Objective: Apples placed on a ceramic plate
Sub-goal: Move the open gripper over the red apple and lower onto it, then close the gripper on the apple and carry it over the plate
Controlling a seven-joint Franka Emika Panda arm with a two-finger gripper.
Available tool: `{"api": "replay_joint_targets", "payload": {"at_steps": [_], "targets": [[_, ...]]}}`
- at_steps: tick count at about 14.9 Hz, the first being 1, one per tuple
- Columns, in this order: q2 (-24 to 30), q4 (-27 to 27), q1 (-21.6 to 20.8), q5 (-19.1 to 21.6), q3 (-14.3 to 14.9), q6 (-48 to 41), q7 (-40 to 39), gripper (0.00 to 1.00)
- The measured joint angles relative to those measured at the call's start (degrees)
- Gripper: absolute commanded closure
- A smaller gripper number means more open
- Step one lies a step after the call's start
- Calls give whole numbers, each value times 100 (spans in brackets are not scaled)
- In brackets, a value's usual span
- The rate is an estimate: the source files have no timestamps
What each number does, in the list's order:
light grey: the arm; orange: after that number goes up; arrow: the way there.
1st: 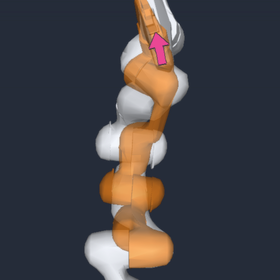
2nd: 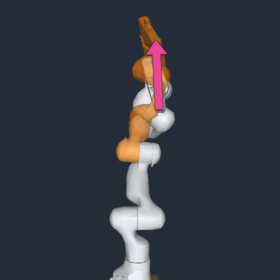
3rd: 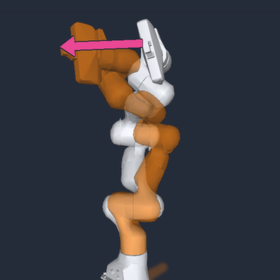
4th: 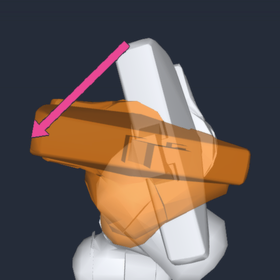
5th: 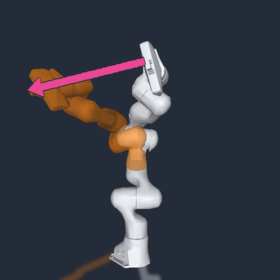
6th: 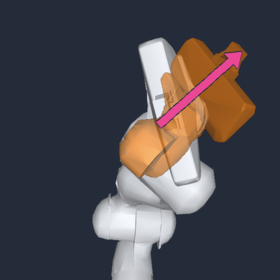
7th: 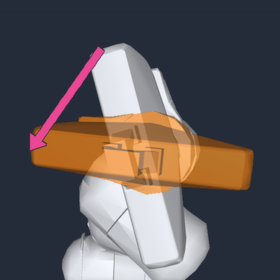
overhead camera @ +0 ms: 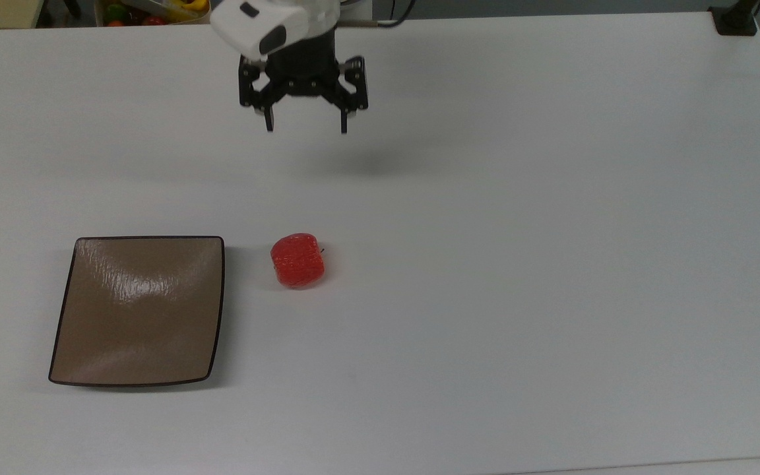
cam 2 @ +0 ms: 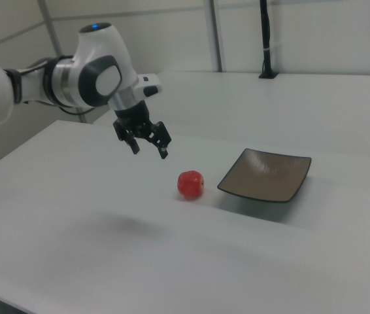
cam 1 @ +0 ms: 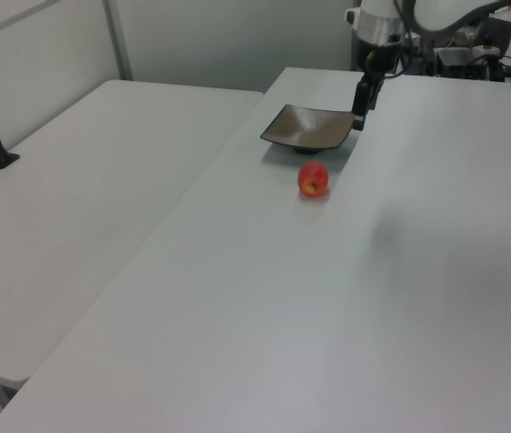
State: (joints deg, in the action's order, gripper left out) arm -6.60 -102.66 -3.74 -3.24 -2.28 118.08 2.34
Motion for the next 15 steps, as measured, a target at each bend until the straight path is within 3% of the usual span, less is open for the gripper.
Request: {"api": "replay_joint_targets", "payload": {"at_steps": [4, 11, 15], "targets": [[-742, 122, 48, -357, 2, 935, 0, 0], [-1770, 629, 82, -966, 14, 1438, 0, 0], [-2161, 944, 116, -1115, 16, 1465, 0, 0]]}}
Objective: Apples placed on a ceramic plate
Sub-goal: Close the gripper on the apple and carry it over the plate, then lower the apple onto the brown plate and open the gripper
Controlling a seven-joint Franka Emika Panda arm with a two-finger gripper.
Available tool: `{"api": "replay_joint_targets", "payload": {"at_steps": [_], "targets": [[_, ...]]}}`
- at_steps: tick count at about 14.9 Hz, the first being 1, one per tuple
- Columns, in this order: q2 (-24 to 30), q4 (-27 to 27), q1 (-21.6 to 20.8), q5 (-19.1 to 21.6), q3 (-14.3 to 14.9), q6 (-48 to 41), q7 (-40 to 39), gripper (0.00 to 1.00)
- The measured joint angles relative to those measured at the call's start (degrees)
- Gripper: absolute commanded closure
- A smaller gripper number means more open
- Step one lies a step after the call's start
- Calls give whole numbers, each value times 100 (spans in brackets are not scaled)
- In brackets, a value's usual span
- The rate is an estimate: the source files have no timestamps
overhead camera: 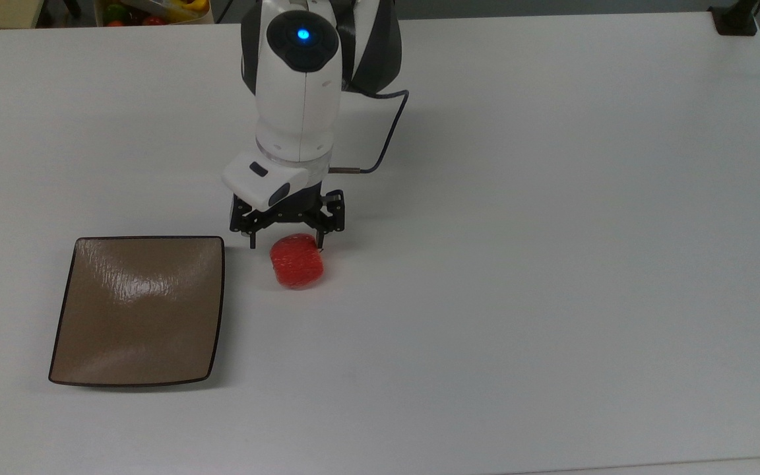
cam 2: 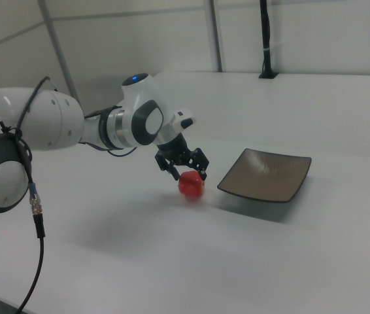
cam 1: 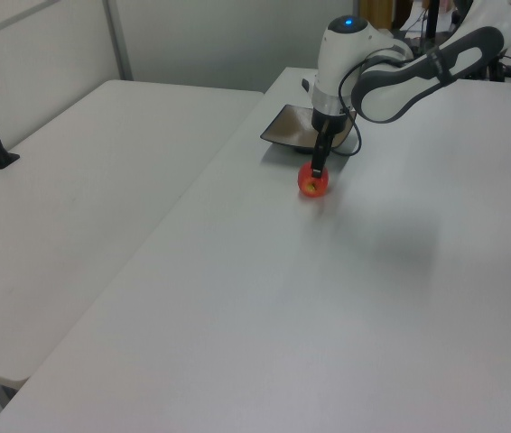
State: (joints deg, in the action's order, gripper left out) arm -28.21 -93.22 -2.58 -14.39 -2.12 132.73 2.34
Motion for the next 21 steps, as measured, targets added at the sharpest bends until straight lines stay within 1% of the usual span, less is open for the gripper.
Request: {"api": "replay_joint_targets", "payload": {"at_steps": [1, 4, 5, 7, 11, 14, 17, 19, 20, 21], "targets": [[-67, 49, 19, -14, 0, 41, 0, 2], [-231, 104, 29, -222, 0, 219, 0, 31], [-296, 107, 25, -328, 0, 251, 0, 45], [-337, 126, 17, -393, 0, 274, 0, 46], [-343, 151, 10, -394, 0, 274, 21, 46], [-291, 295, 40, -394, 1, 282, 64, 45], [-153, 486, 294, -394, 21, 283, 88, 45], [-119, 551, 530, -377, 101, 401, 89, 45], [-122, 553, 631, -357, 127, 552, 92, 42], [-126, 552, 761, -319, 151, 728, 94, 31]]}}
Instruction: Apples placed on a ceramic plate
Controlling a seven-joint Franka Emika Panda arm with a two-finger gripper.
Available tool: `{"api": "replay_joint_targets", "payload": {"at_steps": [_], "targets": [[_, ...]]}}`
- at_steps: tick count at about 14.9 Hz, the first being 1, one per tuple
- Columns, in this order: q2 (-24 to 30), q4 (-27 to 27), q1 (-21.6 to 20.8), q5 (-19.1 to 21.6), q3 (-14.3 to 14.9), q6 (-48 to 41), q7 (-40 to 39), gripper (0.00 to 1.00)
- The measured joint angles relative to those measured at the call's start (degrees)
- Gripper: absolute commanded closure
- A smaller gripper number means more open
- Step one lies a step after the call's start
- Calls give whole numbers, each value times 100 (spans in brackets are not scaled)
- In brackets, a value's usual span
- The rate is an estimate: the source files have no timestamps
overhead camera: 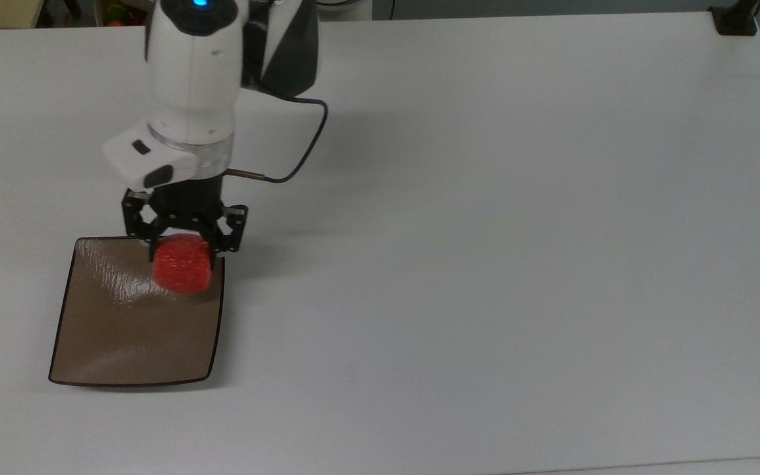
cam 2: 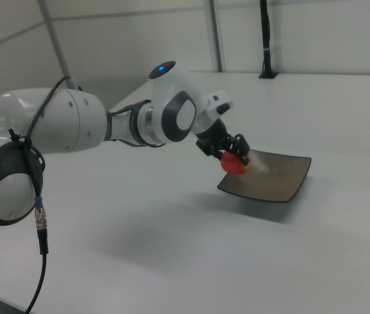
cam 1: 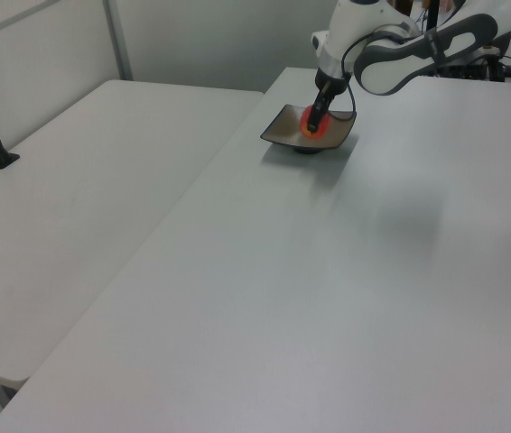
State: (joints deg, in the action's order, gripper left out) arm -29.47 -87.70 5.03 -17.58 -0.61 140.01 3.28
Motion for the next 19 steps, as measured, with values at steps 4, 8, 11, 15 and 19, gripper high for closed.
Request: {"api": "replay_joint_targets", "payload": {"at_steps": [4, 8, 11, 15, 19], "targets": [[-28, -4, 146, 21, 80, 77, 1, 0], [-98, -4, 132, 20, 79, 81, 0, 0], [-98, -3, 128, 20, 78, 82, 0, 0], [-69, 2, 92, 20, 77, -329, 0, 0], [457, 9, -91, 137, 59, -2326, 6, 0]]}}
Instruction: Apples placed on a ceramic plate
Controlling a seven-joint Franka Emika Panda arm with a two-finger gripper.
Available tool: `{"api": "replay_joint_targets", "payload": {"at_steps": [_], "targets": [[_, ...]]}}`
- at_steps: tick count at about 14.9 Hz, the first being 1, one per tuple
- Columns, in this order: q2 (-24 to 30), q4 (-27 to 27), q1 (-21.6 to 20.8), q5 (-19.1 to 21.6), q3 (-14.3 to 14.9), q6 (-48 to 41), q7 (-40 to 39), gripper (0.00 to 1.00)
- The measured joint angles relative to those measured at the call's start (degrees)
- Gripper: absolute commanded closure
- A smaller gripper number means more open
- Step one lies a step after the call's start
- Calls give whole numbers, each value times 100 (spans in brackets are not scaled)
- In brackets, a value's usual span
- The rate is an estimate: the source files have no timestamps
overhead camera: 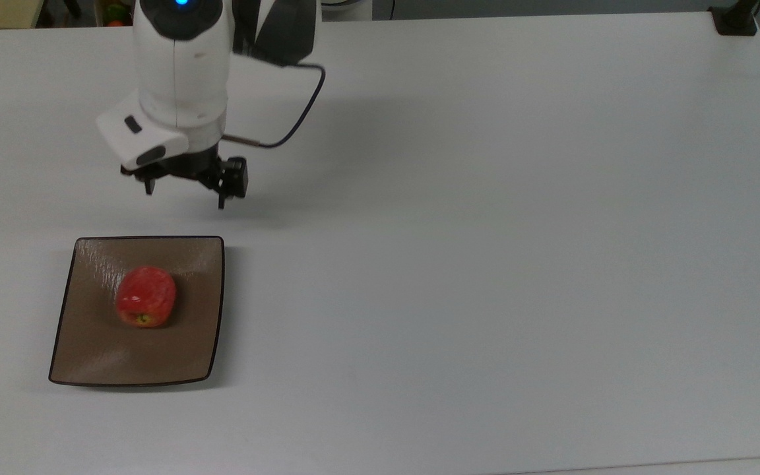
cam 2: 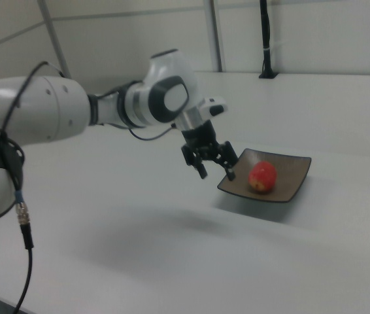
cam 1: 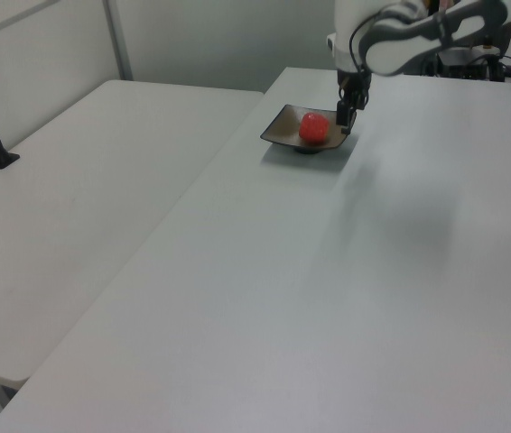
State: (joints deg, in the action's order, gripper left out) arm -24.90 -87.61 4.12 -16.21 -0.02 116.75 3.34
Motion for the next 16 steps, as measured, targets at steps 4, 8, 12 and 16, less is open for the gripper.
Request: {"api": "replay_joint_targets", "payload": {"at_steps": [4, 8, 12, 16], "targets": [[869, -187, -161, 886, -3, -629, 8, 0], [1731, -630, -409, 1352, -6, -784, 10, 0], [2587, -1352, -830, 1501, 75, -818, 33, 0], [2866, -1807, -887, 1570, 182, -923, 41, 0]]}}
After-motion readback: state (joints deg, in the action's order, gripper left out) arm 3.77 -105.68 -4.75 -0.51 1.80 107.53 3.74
